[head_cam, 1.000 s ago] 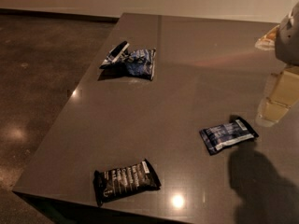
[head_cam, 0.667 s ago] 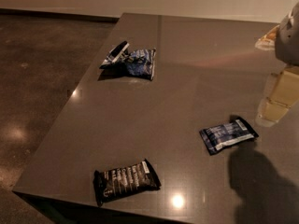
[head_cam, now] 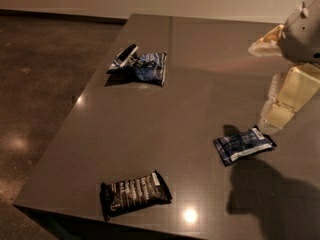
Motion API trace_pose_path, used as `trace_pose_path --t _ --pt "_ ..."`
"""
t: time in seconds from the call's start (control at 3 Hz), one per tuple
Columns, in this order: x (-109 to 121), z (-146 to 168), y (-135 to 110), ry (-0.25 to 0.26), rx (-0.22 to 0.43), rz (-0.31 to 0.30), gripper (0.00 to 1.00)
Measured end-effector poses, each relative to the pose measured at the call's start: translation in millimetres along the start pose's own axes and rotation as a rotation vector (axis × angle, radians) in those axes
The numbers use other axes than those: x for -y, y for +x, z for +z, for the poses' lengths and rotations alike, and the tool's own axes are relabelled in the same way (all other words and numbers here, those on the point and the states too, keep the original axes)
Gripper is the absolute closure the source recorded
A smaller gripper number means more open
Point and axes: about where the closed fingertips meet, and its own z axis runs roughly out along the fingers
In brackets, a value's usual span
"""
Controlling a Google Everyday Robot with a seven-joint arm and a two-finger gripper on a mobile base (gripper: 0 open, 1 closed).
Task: Move rxbar chocolate near rxbar blueberry
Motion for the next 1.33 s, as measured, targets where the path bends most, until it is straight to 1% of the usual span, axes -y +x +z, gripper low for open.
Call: trace_pose_path --t 0.33,0.67,1.0,1.33 --pt "-28 7 -33 -0.054 0.121 -0.052 0.0" --pt "-61 24 -59 -0.067 0.182 -0.123 0.0" --pt "-95 61 -79 -0.063 0.185 -0.233 0.0" --pt "-107 84 -87 -0.053 0.164 -0.297 0.0"
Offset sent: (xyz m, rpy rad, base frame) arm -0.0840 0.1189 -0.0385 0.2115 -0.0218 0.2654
